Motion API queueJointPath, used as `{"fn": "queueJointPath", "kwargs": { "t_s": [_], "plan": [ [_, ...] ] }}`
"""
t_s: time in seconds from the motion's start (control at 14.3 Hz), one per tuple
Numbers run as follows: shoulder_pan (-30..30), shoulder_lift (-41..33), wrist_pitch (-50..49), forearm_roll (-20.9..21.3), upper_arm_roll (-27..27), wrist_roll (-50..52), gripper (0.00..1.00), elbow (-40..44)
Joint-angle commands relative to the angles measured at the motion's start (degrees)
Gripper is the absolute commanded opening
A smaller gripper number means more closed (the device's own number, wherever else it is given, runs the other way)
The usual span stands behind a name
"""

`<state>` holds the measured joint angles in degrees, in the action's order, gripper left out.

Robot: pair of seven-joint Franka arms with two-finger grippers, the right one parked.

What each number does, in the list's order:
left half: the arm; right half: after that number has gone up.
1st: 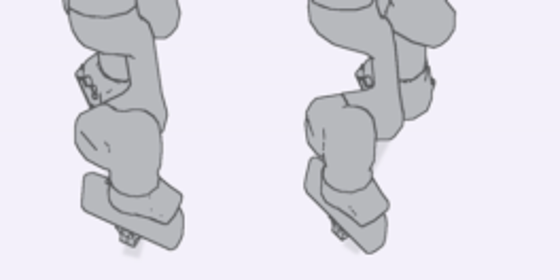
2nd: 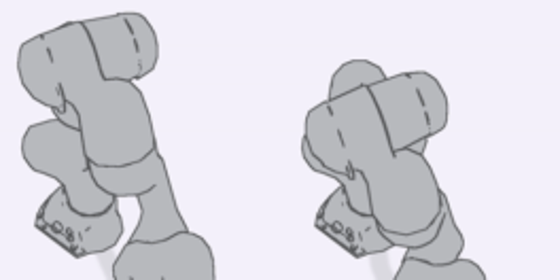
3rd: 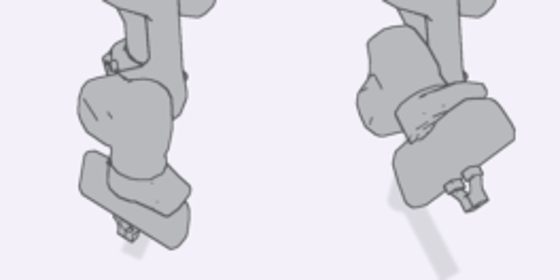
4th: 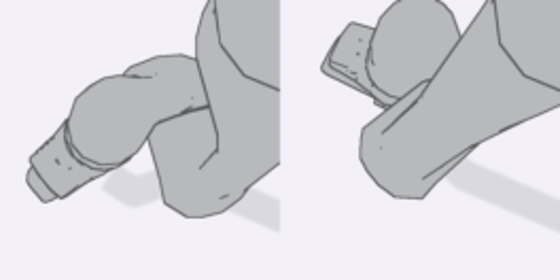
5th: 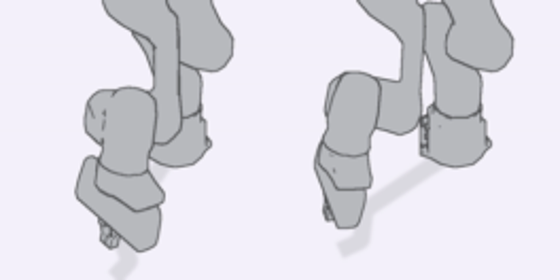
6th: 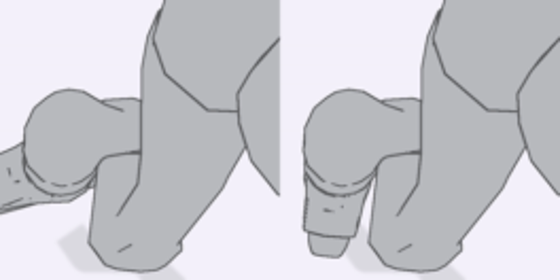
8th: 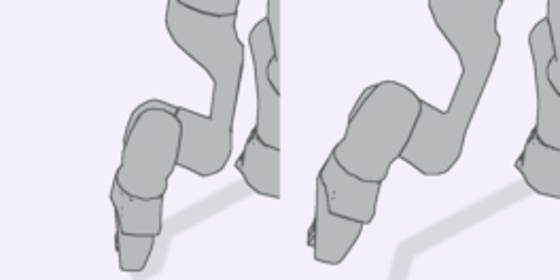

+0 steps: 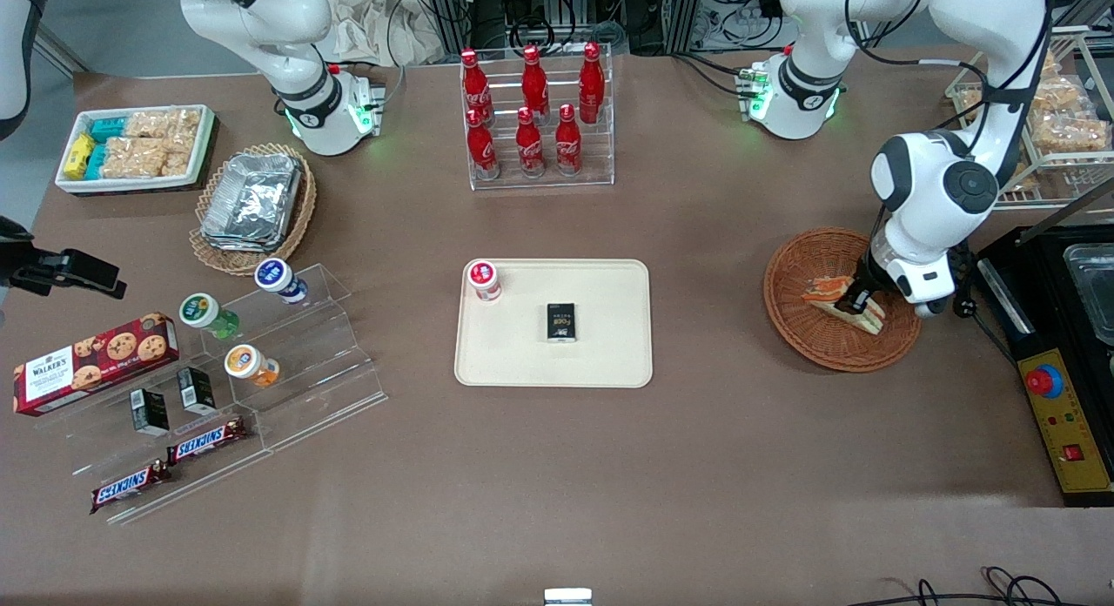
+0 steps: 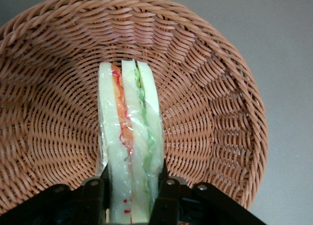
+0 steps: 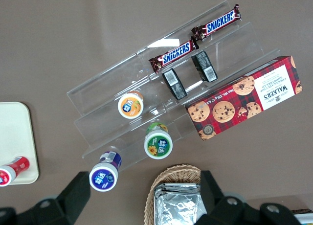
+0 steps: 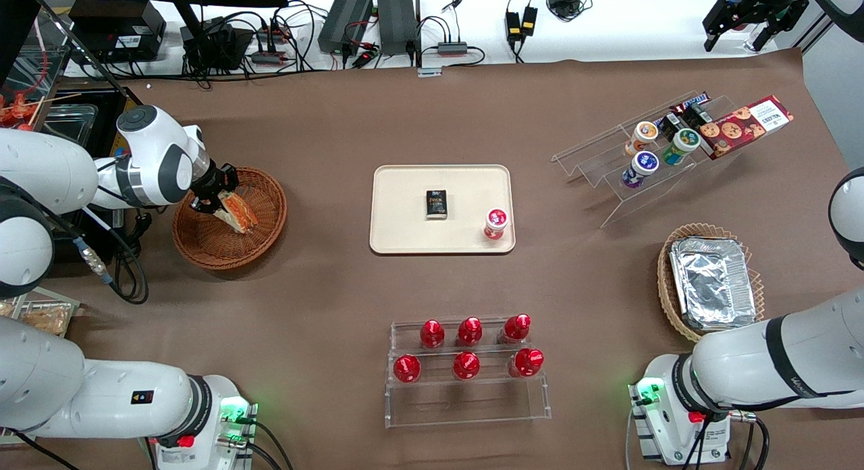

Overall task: Place sandwich from basket to tray
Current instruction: 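Lift the sandwich up out of the basket with the left gripper, then carry the sandwich over the cream tray beside the black packet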

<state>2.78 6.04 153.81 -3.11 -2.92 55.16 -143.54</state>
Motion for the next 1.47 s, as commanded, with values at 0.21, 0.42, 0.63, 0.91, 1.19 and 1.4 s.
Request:
{"fn": "queueJointPath", "kwargs": {
  "t_s": [0.21, 0.42, 0.63, 0.91, 1.19, 1.4],
  "plan": [
    [0.12, -3.21, -1.21, -0.23, 0.02, -3.82, 0.00, -0.25],
    [0.12, -6.82, -8.67, 0.21, 0.02, -7.42, 0.00, 2.64],
    [0.56, -9.37, -16.85, 0.39, 0.54, -12.08, 0.00, 6.60],
    [0.56, -10.00, -34.57, 0.56, 4.58, -17.36, 0.00, 19.57],
    [0.56, -8.85, -40.95, 0.91, 11.60, -20.26, 0.00, 29.10],
    [0.65, -8.41, -41.04, 0.65, 15.47, -27.97, 0.00, 31.91]
  ]
}}
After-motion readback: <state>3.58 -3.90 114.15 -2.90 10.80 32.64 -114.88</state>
